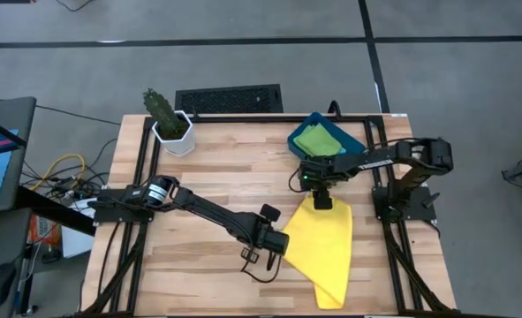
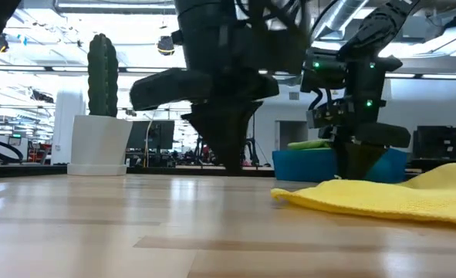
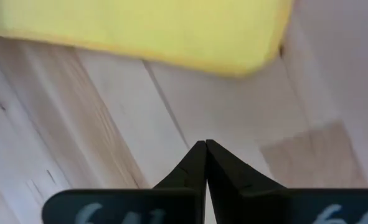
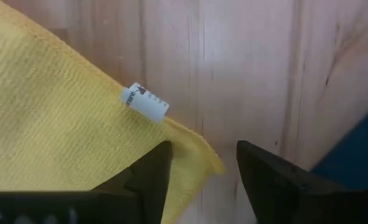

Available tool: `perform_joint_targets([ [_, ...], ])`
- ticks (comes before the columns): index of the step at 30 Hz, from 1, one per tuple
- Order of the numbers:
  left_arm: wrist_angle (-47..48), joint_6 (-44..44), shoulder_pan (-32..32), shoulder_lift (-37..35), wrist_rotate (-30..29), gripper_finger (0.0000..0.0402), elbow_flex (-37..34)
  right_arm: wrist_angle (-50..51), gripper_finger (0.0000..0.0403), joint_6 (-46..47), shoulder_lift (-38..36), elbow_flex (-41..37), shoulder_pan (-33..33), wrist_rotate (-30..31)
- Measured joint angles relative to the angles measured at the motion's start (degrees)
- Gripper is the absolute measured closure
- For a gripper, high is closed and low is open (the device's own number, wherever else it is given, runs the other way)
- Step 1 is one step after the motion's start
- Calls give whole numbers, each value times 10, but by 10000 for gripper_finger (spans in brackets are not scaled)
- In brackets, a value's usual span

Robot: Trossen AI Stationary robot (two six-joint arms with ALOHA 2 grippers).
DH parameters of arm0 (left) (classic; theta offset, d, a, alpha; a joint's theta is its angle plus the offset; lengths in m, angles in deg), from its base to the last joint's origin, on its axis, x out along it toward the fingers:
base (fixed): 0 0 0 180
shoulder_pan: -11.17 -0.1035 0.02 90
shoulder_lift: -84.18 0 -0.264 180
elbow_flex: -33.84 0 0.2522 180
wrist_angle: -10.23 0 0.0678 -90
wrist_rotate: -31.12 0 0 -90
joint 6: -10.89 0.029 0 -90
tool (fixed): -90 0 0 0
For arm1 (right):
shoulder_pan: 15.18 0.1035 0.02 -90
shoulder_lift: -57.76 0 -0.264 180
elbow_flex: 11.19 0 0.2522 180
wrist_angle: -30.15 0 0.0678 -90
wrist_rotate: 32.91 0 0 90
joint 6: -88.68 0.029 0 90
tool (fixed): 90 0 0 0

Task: Fold microfiber towels
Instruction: Fold the yellow microfiber towel

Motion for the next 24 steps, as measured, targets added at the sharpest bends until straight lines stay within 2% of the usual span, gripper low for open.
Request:
perform_joint_targets([
  [4, -37, -44, 0, -1, -27, 401, 0, 5, 237, 14, 9, 1, 5, -1],
  [8, -41, -152, -5, -1, -88, 401, 0, 0, 322, 17, 0, -3, 18, 0],
  [12, -28, -246, -7, -1, -84, 401, 0, -11, 388, 19, -18, -6, 27, 6],
  [14, -29, -266, -5, -1, -56, 401, 0, -16, 389, 24, -24, -6, 28, 6],
  [19, -28, -315, 2, -5, -23, 395, 1, -18, 357, 50, -21, -5, 26, 6],
  [24, -27, -383, 1, -5, -7, 340, 1, -18, 359, 50, -18, -5, 27, 5],
])
